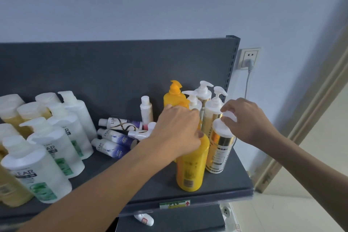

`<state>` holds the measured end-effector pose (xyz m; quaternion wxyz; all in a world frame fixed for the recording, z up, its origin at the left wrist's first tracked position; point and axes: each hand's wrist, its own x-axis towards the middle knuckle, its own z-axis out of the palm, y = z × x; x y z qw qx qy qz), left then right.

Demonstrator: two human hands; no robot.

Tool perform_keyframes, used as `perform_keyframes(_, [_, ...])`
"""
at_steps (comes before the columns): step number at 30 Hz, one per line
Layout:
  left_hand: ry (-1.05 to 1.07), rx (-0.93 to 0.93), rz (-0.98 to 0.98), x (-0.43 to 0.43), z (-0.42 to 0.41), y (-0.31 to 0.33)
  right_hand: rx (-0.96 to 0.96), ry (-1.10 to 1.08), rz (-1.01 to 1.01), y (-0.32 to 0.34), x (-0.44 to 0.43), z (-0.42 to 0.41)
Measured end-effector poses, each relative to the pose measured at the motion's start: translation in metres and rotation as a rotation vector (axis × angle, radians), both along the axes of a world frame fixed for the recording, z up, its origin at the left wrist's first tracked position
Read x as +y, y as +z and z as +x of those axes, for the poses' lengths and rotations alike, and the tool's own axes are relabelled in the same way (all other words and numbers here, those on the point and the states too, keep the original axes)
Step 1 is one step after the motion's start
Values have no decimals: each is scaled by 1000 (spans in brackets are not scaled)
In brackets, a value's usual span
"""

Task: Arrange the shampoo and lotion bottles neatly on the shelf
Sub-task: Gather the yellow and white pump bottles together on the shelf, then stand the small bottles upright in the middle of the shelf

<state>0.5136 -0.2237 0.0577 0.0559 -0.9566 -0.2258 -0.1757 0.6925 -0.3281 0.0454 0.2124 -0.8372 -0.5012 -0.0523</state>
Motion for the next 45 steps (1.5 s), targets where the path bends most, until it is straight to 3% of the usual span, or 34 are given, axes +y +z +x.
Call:
perform_keyframes(10, [-17,14,-92,9,-12,-6,28,-27,-61,6,9,0])
perform_keyframes(14, [118,106,-106,34,-44,-5,14,-27,-92,13,9,-2])
perform_keyframes(20, [400,182,-159,82,-108,-15,-59,58,53,44,24,-25])
perform_keyframes(28, [459,217,-226,120,-150,-59,-49,294,136,73,80,-126])
perform_keyframes(33, [413,313,-220,142,-158,-87,-83,318,-65,38,139,-164])
perform_keyframes(38, [381,475,-190,157,-160,-118,-136,161,-387,-13,169,-162])
perform_keyframes(45, [314,516,-132,170,-158,-135,-61,143,-538,-40,164,-155])
